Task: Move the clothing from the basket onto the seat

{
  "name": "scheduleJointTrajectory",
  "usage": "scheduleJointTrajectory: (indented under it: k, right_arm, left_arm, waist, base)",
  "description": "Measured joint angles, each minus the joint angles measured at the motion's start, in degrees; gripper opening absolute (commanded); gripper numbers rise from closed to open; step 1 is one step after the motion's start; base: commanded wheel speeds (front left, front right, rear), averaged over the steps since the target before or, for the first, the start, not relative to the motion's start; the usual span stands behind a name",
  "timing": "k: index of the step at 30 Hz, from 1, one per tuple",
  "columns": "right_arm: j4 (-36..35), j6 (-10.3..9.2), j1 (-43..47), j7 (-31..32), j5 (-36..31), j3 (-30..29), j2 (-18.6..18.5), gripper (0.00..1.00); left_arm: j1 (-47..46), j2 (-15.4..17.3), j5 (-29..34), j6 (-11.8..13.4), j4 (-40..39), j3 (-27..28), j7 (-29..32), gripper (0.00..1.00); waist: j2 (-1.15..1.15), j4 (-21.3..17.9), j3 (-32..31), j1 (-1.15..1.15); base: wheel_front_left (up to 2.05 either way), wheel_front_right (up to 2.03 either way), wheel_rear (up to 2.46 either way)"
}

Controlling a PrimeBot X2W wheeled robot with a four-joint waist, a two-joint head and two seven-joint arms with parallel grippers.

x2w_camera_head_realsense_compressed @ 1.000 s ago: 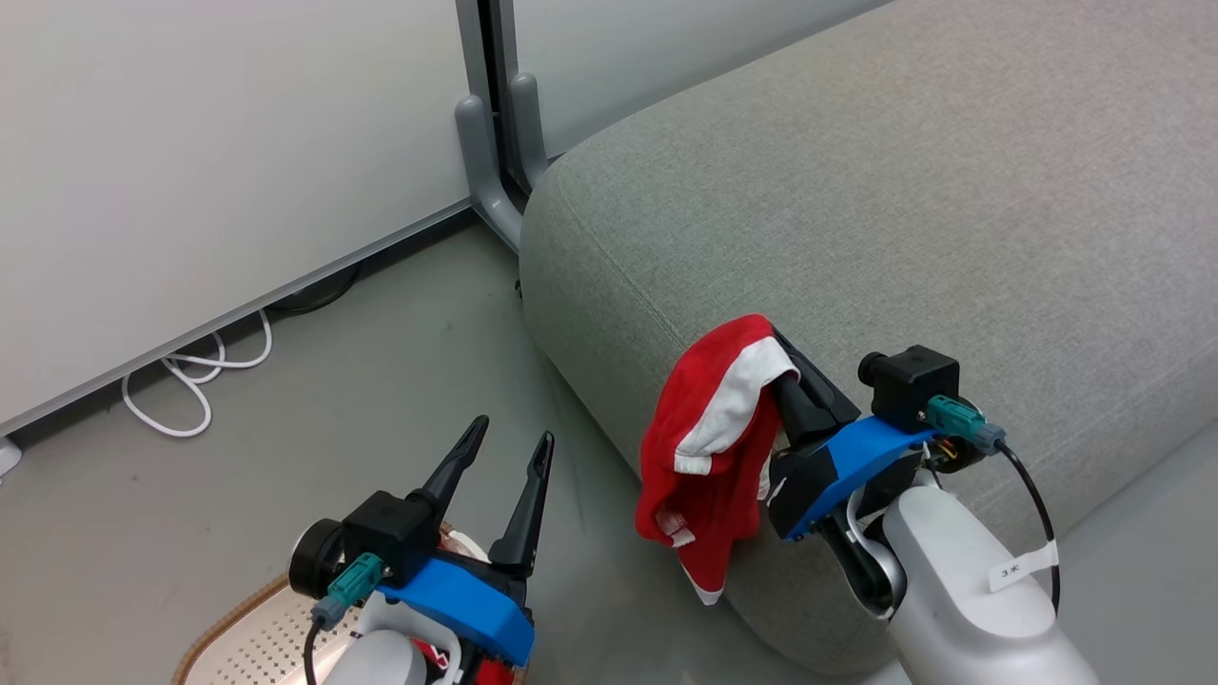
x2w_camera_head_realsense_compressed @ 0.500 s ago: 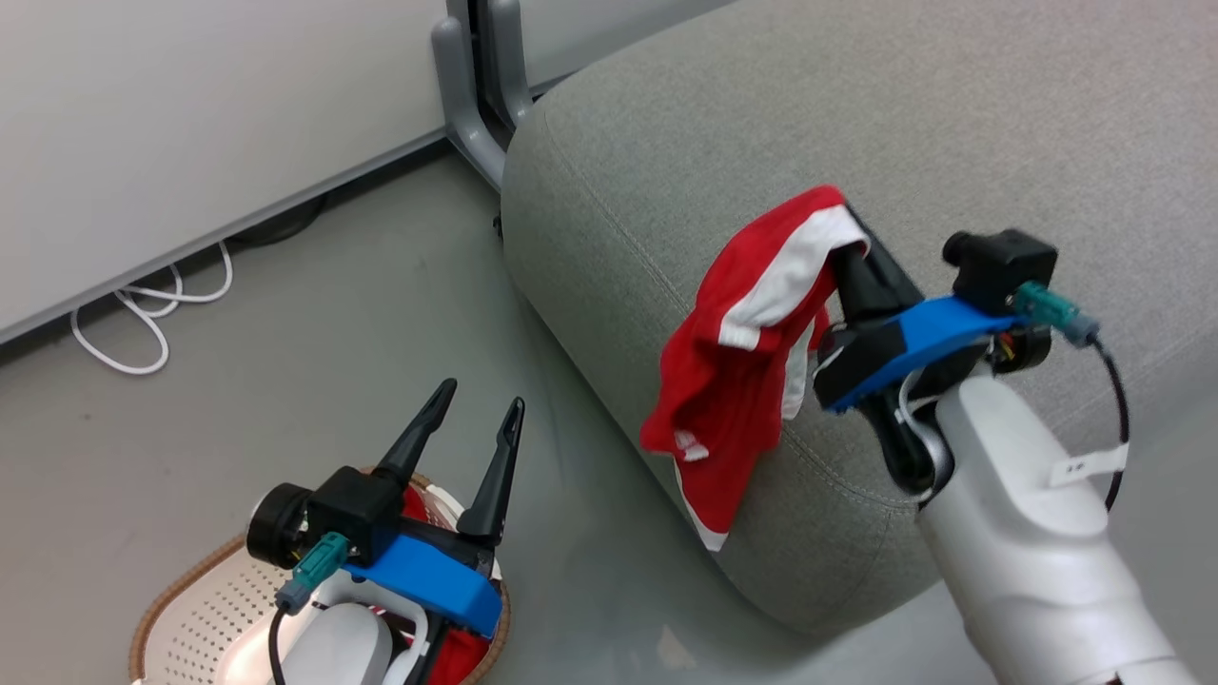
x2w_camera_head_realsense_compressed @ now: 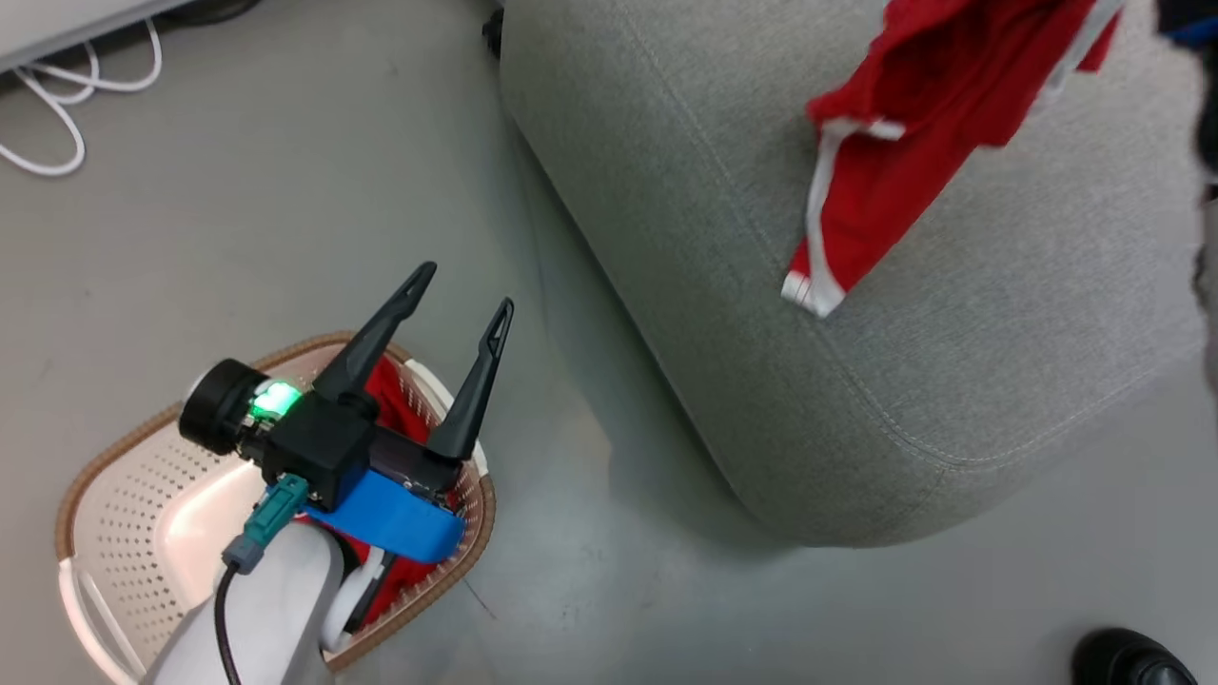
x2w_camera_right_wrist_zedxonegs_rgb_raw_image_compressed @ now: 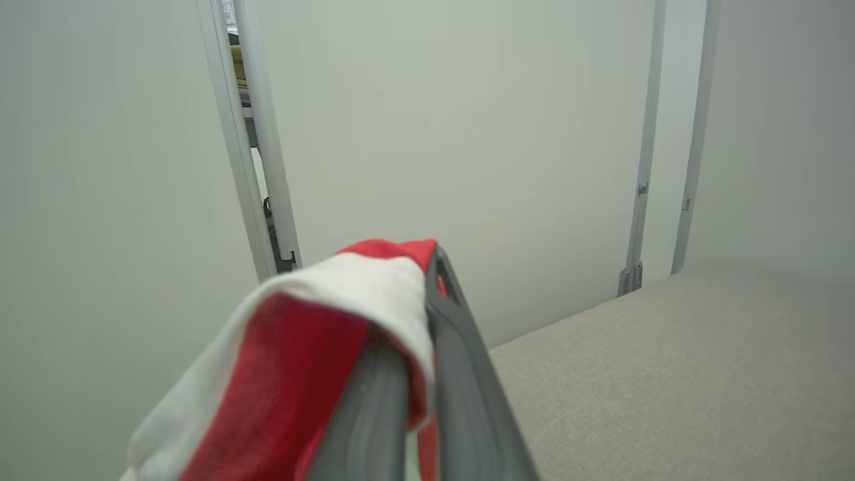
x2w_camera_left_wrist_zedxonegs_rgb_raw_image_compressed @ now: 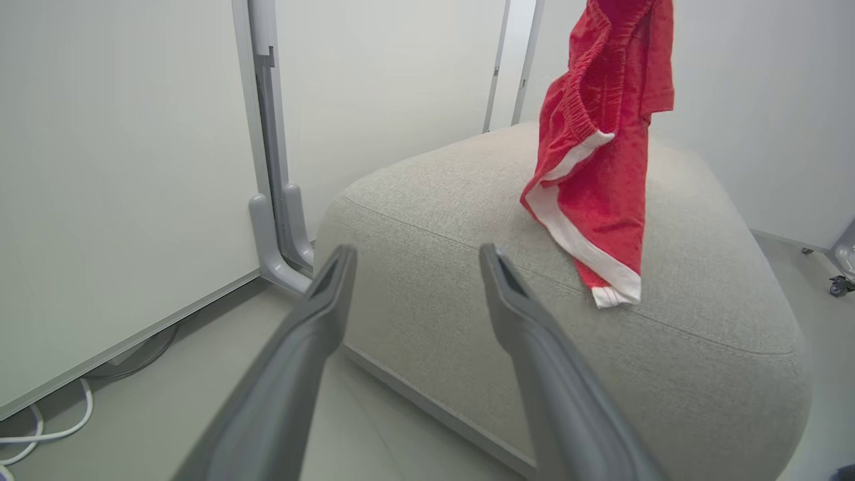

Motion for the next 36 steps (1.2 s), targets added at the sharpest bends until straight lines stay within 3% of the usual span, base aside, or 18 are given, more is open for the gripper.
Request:
scheduleJointTrajectory:
  k: [9,21,32,34,35,36]
  right_arm:
    - [-0.9,-0.01,-8.1,-1.2,-4.4,-13.6,-7.2,0.0]
    - [11.9,0.0,-5.4,-1.6,-5.4,-16.7,-5.8,0.0]
    - [17.2,0.0,-4.7,-2.3,-6.7,-19.3,-6.0,0.0]
    - [16.0,0.0,-4.7,-2.3,-7.0,-19.1,-6.0,0.19]
    - [15.8,0.0,-4.7,-2.3,-7.5,-18.6,-6.1,0.46]
    - [15.8,0.0,-4.4,-2.3,-8.0,-18.0,-6.1,0.93]
  left_arm:
    - [-2.8,3.9,1.6,0.1,-7.0,0.0,1.8,1.0]
    - [-6.4,7.1,2.7,0.1,-12.7,0.4,3.7,1.0]
    - [-6.4,6.7,2.4,0.5,-11.6,-0.2,3.4,1.0]
    - [-6.4,6.5,2.4,0.5,-11.1,-0.4,3.2,1.0]
    - [-6.4,6.3,2.3,0.5,-10.9,-0.5,3.1,1.0]
    - [-6.4,6.1,2.1,0.5,-10.6,-0.6,3.0,1.0]
  waist:
    - [0.0,2.3,10.2,0.0]
    - [0.0,4.1,19.7,0.01]
    - [0.0,5.1,19.6,0.0]
    - [0.0,5.2,19.3,0.0]
    - [0.0,5.2,19.2,0.0]
    - [0.0,5.3,18.9,0.0]
  base:
    - [0.0,0.0,0.0]
    - [0.0,0.0,0.0]
    - [0.0,0.0,0.0]
    - [0.0,0.0,0.0]
    - [0.0,0.0,0.0]
    - [0.0,0.0,0.0]
